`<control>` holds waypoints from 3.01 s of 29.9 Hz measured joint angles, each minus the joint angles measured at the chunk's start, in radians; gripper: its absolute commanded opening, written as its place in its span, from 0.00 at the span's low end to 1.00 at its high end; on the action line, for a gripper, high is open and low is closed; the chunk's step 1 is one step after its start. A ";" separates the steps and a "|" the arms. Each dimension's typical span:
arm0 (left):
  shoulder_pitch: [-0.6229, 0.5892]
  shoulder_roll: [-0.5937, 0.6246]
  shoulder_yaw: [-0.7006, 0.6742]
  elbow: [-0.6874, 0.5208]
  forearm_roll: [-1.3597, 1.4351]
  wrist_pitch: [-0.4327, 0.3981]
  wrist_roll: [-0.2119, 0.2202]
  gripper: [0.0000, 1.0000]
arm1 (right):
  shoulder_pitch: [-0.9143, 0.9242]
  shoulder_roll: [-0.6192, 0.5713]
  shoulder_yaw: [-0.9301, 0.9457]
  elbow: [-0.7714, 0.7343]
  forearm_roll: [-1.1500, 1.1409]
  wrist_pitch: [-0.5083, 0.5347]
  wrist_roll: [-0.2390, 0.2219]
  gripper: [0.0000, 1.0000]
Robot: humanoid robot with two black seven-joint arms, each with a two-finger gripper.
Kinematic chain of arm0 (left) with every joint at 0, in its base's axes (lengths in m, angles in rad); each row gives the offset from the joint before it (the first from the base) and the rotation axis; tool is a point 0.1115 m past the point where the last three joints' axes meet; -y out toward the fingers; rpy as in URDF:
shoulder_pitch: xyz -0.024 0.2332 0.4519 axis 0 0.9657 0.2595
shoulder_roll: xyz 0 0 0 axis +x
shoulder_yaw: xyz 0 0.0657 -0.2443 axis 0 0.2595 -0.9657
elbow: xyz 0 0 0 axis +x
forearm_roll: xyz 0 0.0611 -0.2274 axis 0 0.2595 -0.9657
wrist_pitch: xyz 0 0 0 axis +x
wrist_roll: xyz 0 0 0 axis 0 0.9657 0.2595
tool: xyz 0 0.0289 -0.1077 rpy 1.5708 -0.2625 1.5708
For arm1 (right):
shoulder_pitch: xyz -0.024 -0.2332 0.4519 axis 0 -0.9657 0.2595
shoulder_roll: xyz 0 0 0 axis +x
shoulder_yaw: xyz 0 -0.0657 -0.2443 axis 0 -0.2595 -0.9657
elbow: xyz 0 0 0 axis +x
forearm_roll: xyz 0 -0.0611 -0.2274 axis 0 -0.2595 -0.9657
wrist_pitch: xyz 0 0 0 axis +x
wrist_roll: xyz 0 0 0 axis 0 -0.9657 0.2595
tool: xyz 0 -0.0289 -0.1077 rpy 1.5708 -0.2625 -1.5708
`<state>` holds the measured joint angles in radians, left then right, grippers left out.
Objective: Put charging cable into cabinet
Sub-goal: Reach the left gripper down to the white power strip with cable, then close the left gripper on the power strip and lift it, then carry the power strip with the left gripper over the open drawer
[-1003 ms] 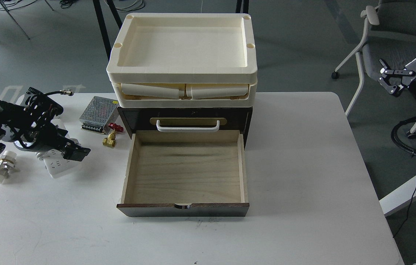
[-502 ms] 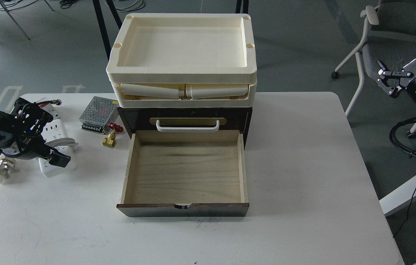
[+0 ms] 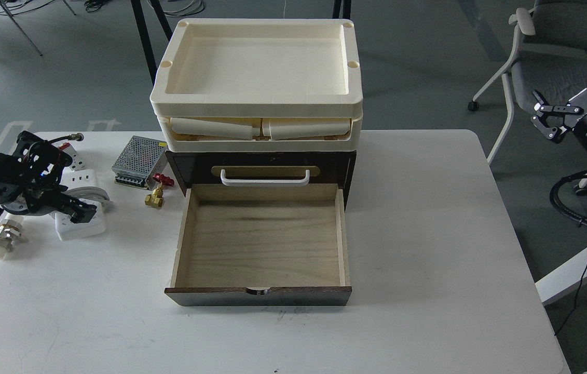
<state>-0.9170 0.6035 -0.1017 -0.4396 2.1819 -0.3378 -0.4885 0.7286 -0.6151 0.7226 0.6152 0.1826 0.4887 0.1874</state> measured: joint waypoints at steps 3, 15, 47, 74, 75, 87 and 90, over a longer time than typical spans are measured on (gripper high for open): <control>0.000 -0.001 0.000 -0.001 0.000 0.008 0.000 0.68 | -0.004 0.000 0.000 0.000 0.000 0.000 0.001 1.00; 0.007 0.001 0.002 -0.001 0.000 0.019 -0.001 0.05 | -0.006 -0.001 0.000 0.000 0.000 0.000 0.002 1.00; -0.058 0.840 -0.067 -0.904 -0.597 -0.087 0.000 0.01 | -0.014 -0.004 0.015 -0.036 0.000 0.000 0.006 1.00; -0.024 0.621 -0.013 -1.280 -1.188 0.022 0.000 0.01 | -0.023 -0.006 0.015 -0.088 0.000 0.000 0.006 1.00; -0.023 0.602 -0.012 -1.274 -1.185 0.024 0.000 0.01 | -0.023 -0.006 0.015 -0.088 0.000 0.000 0.006 1.00; 0.080 0.412 -0.009 -1.073 -1.048 0.063 0.000 0.01 | -0.026 -0.002 0.018 -0.108 0.000 0.000 0.007 1.00; 0.108 0.398 -0.008 -1.047 -1.018 0.085 0.000 0.01 | -0.026 -0.002 0.018 -0.115 0.000 0.000 0.007 1.00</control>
<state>-0.8085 1.0015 -0.1102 -1.4870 1.1637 -0.2529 -0.4889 0.7026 -0.6166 0.7410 0.4998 0.1826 0.4887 0.1943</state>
